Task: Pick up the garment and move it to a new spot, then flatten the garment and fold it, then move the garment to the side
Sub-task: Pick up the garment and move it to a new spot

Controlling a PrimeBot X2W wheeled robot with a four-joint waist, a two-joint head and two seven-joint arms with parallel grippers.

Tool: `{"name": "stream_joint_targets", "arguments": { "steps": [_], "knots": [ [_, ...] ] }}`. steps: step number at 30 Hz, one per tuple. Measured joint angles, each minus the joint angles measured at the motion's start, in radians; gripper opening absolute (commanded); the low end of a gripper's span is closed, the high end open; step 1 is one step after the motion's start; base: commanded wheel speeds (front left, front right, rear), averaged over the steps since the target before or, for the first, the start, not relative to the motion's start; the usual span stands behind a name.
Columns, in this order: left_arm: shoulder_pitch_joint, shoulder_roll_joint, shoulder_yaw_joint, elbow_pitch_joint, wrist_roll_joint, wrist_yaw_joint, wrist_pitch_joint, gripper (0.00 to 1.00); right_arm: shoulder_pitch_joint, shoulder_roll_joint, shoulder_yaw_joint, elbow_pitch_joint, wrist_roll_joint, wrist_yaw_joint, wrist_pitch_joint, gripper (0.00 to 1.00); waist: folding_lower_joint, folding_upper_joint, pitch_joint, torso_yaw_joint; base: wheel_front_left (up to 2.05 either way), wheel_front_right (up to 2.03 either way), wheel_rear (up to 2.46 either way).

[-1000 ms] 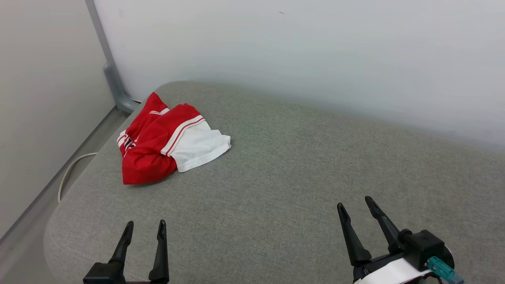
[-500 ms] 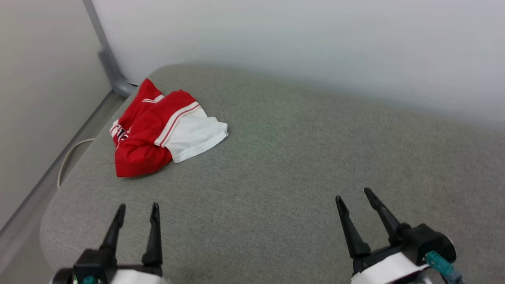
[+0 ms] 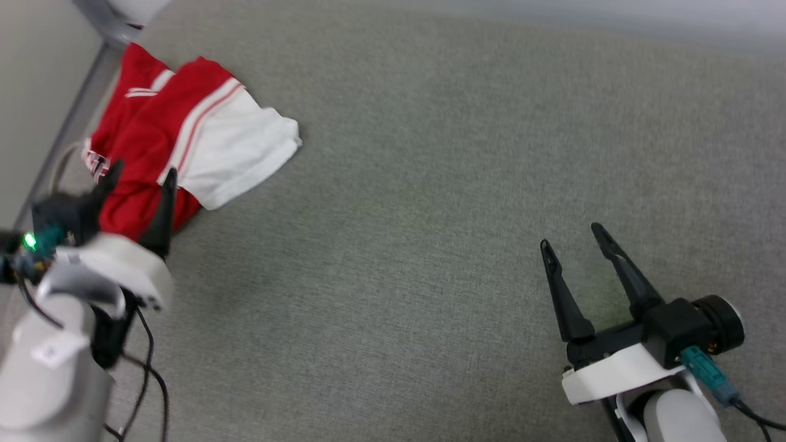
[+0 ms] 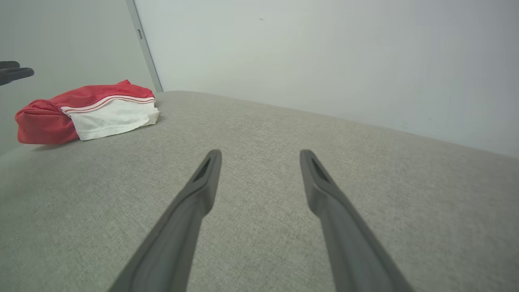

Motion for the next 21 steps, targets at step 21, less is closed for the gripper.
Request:
{"name": "stream_joint_targets", "arguments": {
  "steps": [21],
  "knots": [
    [-0.396,0.382,-0.447,0.239,-0.608,-0.002,0.563,0.97,-0.063,-0.021,-0.007,-0.078,-0.037,0.000,0.000,1.00,-0.0003,0.0000,0.265,-0.121,0.00,0.00,0.00]
  ]
}}
